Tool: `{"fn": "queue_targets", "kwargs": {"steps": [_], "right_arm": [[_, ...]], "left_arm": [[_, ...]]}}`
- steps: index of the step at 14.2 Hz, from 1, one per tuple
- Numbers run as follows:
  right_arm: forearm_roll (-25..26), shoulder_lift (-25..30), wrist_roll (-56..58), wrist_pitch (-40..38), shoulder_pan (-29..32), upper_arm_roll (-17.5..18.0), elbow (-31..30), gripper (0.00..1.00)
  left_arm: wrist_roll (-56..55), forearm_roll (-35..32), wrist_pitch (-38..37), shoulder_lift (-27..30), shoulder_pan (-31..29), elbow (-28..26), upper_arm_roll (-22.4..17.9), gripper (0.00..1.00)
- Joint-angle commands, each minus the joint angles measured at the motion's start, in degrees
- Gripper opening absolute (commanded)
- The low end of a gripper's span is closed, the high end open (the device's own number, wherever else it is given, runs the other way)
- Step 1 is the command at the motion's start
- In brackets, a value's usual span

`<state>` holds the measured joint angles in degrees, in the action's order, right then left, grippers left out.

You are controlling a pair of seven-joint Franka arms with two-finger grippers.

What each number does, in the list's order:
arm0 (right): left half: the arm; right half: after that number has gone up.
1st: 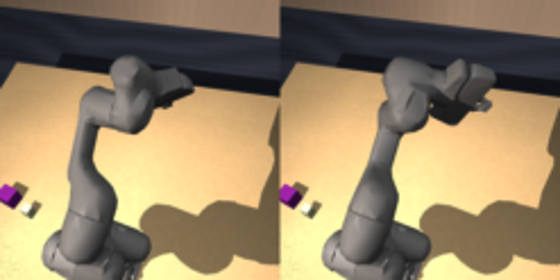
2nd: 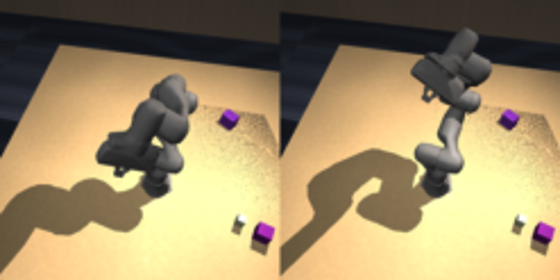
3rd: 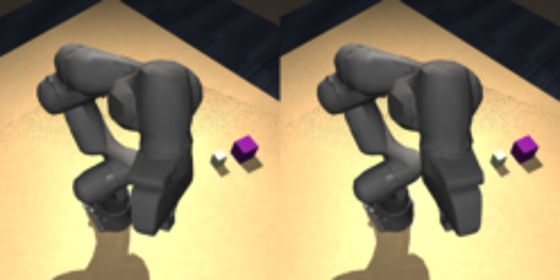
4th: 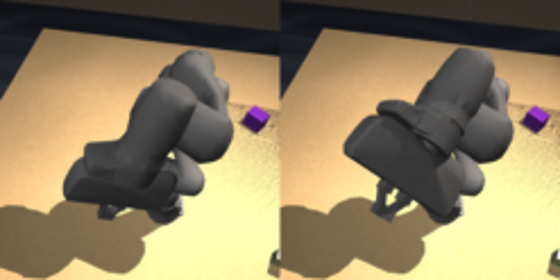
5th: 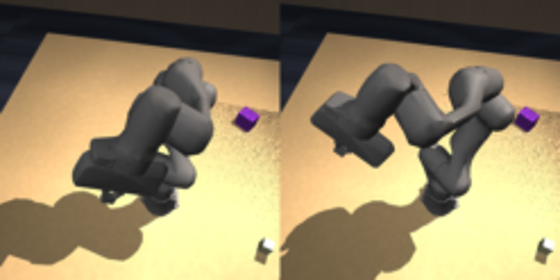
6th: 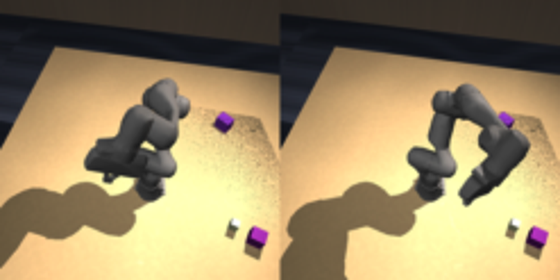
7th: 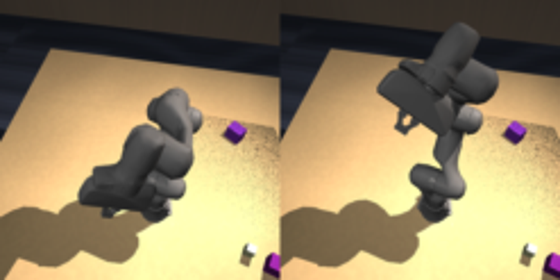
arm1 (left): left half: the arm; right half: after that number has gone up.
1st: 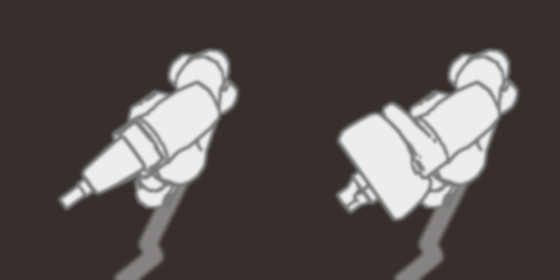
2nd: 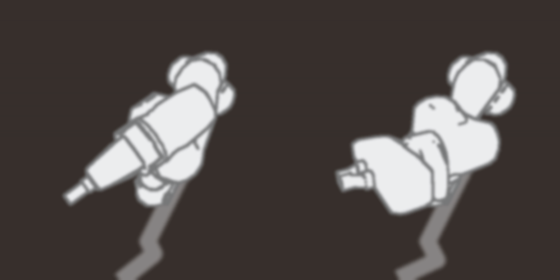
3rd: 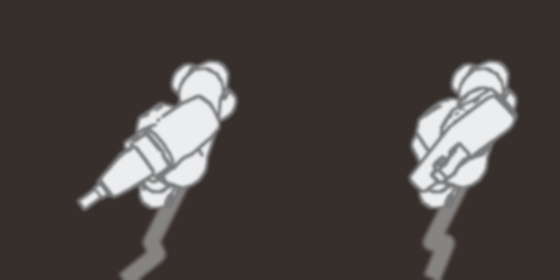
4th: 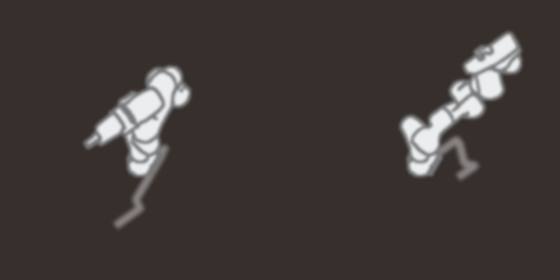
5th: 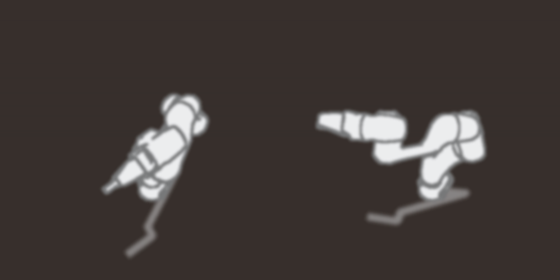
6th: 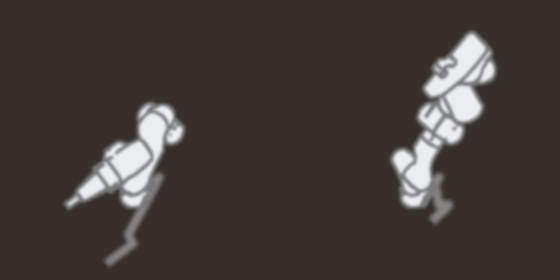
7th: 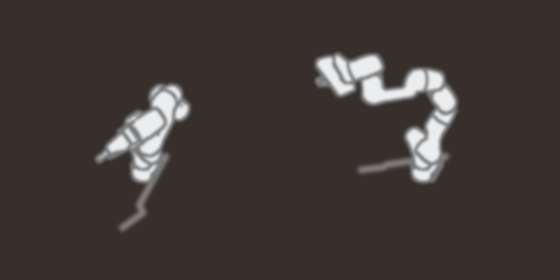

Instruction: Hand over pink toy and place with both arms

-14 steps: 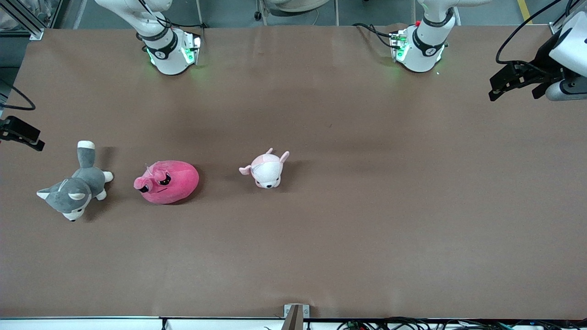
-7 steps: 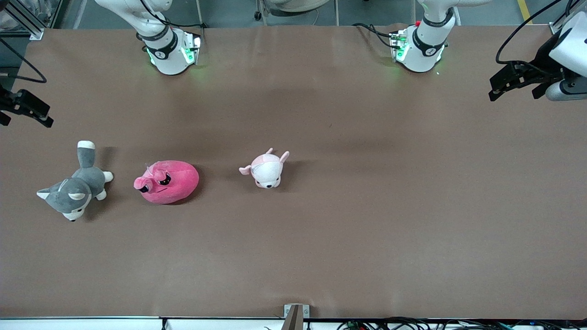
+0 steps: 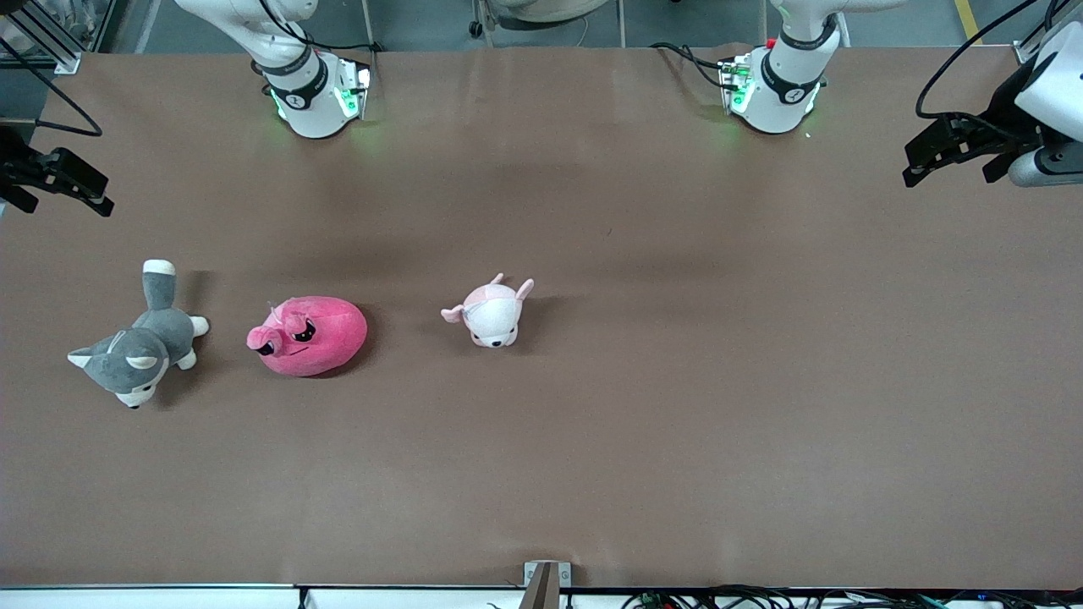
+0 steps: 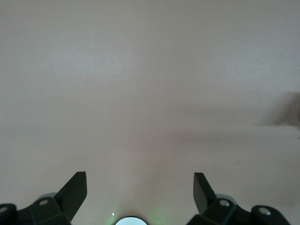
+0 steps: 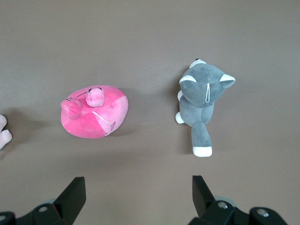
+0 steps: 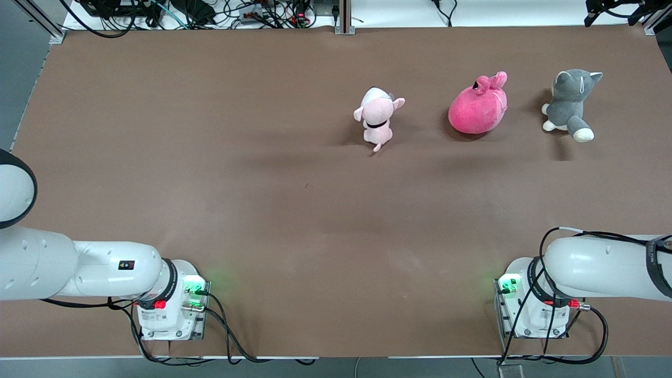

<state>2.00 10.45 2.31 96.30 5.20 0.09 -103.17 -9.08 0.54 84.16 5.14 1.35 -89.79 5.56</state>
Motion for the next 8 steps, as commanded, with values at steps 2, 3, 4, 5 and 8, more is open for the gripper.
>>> {"fn": "queue_targets", "kwargs": {"steps": [2,3,4,5,8], "right_arm": [[-0.77,2.38,-0.64,1.00,0.60,0.35,-2.56,1.00],[-0.77,2.38,-0.64,1.09,0.60,0.35,-2.56,1.00],[-0.77,2.38,-0.64,1.17,0.60,0.35,-2.56,1.00],[-0.77,2.38,-0.64,1.18,0.51,0.43,-2.56,1.00],[-0.77,2.38,-0.64,1.18,0.51,0.44,-2.56,1.00]], "left_arm": [[0.82,-0.63,-0.32,-0.83,-0.12,1.55,-0.03,1.00],[0.82,-0.63,-0.32,-0.83,-0.12,1.55,-0.03,1.00],[0.82,-0.63,-0.32,-0.83,-0.12,1.46,-0.03,1.00],[0.73,-0.63,-0.32,-0.92,-0.12,1.46,-0.03,1.00],[0.73,-0.63,-0.32,-0.92,-0.12,1.55,-0.03,1.00]]}}
